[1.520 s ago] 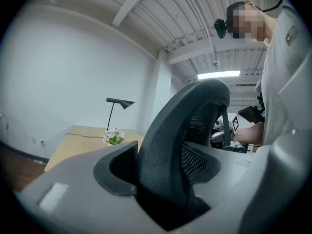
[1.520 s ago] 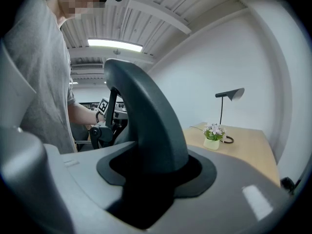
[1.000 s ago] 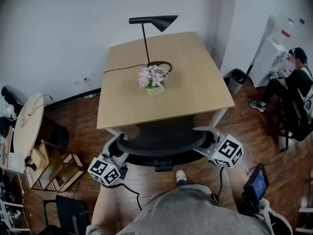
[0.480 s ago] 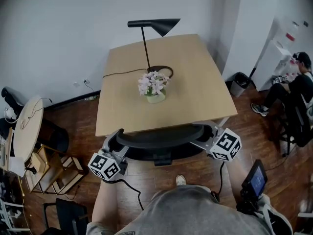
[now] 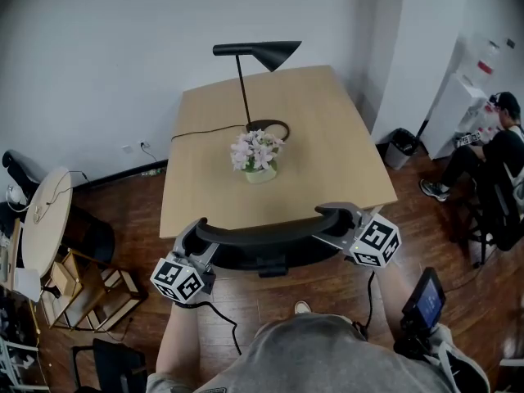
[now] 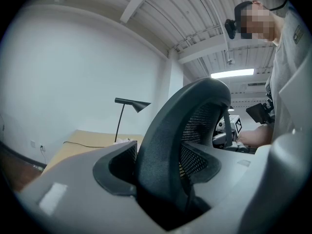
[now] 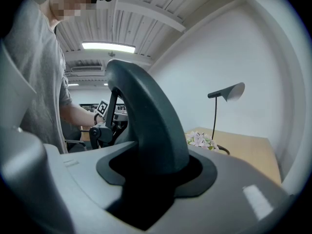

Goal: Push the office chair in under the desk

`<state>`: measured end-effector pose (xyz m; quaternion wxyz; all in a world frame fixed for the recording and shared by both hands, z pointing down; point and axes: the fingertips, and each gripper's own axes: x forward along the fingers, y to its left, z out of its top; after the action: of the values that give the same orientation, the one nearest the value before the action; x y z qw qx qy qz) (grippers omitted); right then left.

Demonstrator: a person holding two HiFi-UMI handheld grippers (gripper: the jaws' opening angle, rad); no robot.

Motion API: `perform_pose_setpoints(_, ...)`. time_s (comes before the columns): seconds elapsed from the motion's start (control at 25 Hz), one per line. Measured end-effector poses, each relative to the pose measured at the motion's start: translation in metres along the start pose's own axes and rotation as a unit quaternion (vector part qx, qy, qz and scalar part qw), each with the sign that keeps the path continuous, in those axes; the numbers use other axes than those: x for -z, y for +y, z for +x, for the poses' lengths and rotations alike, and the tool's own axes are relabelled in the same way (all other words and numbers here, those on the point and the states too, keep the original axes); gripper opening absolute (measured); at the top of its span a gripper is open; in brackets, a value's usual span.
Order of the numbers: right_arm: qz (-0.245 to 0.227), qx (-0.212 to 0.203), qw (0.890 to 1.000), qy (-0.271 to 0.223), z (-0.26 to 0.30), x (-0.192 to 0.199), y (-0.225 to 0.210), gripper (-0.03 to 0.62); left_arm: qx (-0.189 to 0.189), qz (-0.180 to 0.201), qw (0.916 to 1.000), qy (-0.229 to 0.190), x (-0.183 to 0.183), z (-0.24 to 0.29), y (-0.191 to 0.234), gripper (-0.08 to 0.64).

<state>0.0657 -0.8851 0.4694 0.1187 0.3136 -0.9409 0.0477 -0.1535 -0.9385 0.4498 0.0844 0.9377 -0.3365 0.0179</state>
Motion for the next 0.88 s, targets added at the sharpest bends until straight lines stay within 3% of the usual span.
perform_pose_setpoints(0.32,0.001,-0.004,1.0,-0.003,-0.001,-0.001,0.001,0.233,0.002,-0.003,1.0,-0.001,0.0,-0.002,-0.001,0.268)
perform_pose_setpoints(0.48,0.018,-0.005,1.0,-0.02,-0.009,-0.005,0.002,0.284,-0.006,-0.001,0.9999,-0.008,-0.005,-0.011,-0.002,0.298)
perform_pose_setpoints(0.64,0.017,0.031,0.999,-0.031,-0.024,-0.007,0.001,0.328,-0.026,0.008,0.9993,-0.026,-0.019,-0.032,-0.004,0.298)
perform_pose_setpoints(0.88,0.022,0.115,0.992,-0.051,-0.063,-0.008,0.009,0.331,-0.035,0.011,0.9988,-0.032,-0.018,-0.07,-0.027,0.298)
